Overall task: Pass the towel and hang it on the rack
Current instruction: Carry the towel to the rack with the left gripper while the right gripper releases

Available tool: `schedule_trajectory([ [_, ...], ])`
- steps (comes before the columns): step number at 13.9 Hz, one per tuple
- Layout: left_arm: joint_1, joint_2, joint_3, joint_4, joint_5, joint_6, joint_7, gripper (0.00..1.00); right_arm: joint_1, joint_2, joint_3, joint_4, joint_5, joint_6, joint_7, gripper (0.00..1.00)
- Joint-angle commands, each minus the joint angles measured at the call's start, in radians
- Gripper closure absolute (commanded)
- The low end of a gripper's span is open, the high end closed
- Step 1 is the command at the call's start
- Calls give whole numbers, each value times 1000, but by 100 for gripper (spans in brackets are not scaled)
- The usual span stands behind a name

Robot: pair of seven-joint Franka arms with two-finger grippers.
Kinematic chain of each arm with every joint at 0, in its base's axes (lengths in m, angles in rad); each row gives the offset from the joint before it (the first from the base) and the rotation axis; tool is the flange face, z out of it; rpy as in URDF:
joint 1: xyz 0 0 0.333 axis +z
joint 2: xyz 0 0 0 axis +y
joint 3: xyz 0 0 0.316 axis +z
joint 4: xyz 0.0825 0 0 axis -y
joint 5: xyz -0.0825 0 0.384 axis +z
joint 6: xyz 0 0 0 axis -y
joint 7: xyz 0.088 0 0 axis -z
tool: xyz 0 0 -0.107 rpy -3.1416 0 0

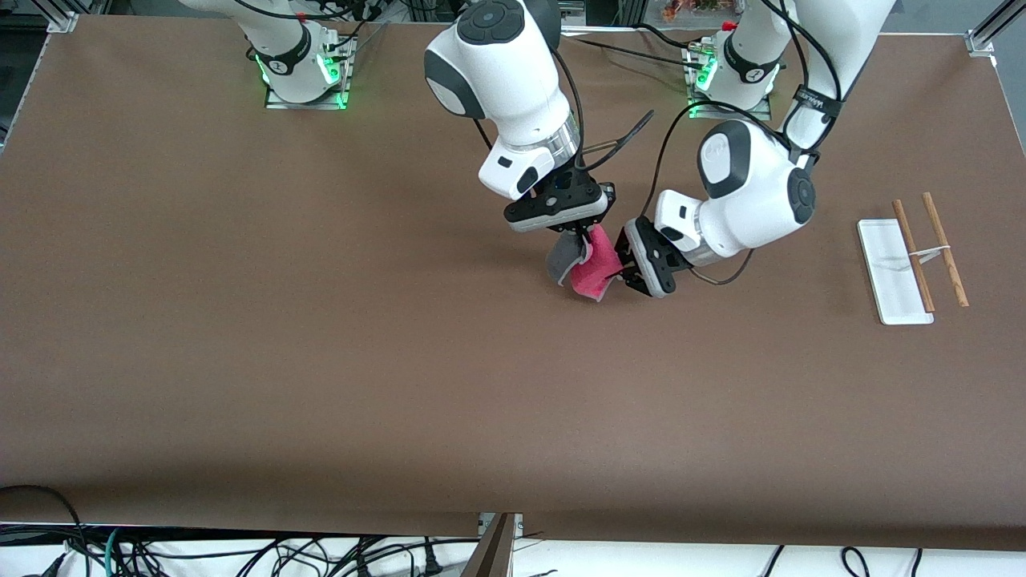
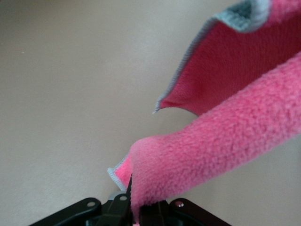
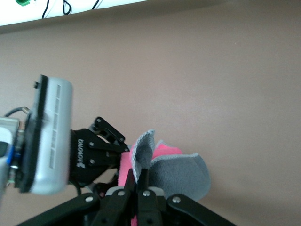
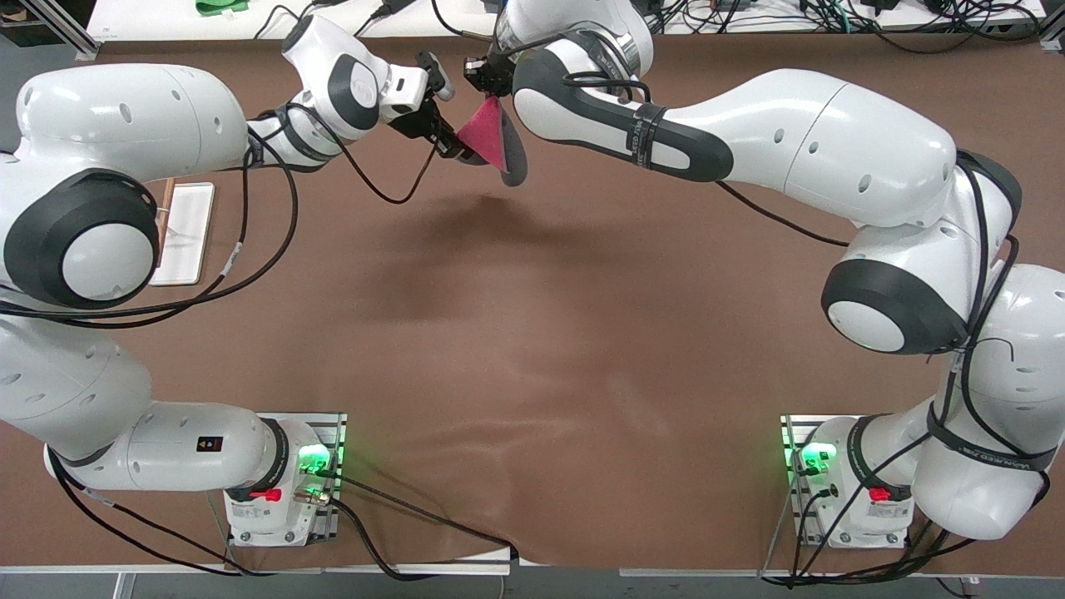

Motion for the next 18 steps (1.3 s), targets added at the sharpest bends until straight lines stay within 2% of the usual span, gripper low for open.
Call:
schedule_trajectory([
  [1, 47, -44, -1, -1, -10, -55, 28, 100, 3, 4, -6, 14, -15, -3, 1, 0],
  [4, 131, -100, -1, -1, 45, -182, 28, 100, -13, 4, -10, 14, -42, -9, -28, 0],
  [8, 263, -141, 14, -2, 111, -326, 29, 100, -107, -1, -21, 5, -47, -51, -171, 0],
  [9, 282, -152, 52, -1, 135, -384, 31, 100, -133, -10, -50, 5, -47, -95, -213, 0],
  [10, 287, -152, 121, 4, 163, -462, 41, 100, -154, -19, -82, 5, -46, -150, -287, 0],
  [11, 315, -137, 169, 34, 181, -519, 107, 100, -168, -27, -122, 5, -44, -190, -360, 0],
  [13, 410, -98, 186, 88, 192, -576, 216, 100, -185, -33, -203, 5, -39, -228, -456, 0],
  [15, 515, -83, 184, 117, 294, -653, 222, 100, -185, -42, -295, 4, -33, -238, -499, 0],
  [18, 653, -68, 186, 162, 385, -724, 352, 100, -185, -88, -392, -44, -30, -241, -585, 0],
])
